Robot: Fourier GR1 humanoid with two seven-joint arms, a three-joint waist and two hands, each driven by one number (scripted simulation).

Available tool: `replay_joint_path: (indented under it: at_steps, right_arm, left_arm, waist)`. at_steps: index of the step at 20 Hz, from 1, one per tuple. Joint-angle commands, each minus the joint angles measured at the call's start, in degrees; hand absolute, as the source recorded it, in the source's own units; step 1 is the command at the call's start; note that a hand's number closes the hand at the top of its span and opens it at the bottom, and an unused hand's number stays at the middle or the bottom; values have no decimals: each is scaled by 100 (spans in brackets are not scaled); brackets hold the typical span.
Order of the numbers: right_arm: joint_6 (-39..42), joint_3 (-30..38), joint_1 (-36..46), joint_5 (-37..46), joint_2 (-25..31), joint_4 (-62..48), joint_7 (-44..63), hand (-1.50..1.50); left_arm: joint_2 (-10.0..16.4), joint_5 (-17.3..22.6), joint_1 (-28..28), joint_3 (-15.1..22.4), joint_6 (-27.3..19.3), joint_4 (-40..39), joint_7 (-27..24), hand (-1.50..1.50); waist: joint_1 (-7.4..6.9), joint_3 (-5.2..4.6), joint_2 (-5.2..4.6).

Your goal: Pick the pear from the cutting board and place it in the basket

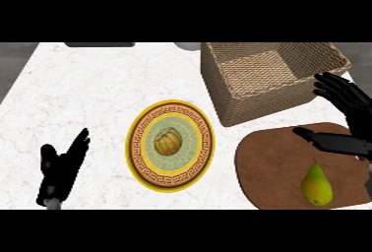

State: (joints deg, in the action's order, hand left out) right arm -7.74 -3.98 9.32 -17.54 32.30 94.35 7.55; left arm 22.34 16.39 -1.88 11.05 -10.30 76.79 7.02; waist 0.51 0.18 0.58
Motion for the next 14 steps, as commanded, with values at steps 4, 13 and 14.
replay_joint_path:
  at_steps: [4,13,14]
  right_arm:
    - [881,444,51,558,2322,229,1472,-150]
    - [3907,1437,-81,-1121,4245,-398,1803,-150]
    - [4323,1549,-191,-1328,4357,-652,1653,-150]
  left_arm:
    - [-10,97,-363,61,33,-45,382,0]
    - [147,131,-492,-97,164,83,380,0]
    - [110,132,-324,-81,109,151,555,0]
  waist:
    - [79,-45,-15]
    - [67,-26,-31]
    - [110,-20,-34]
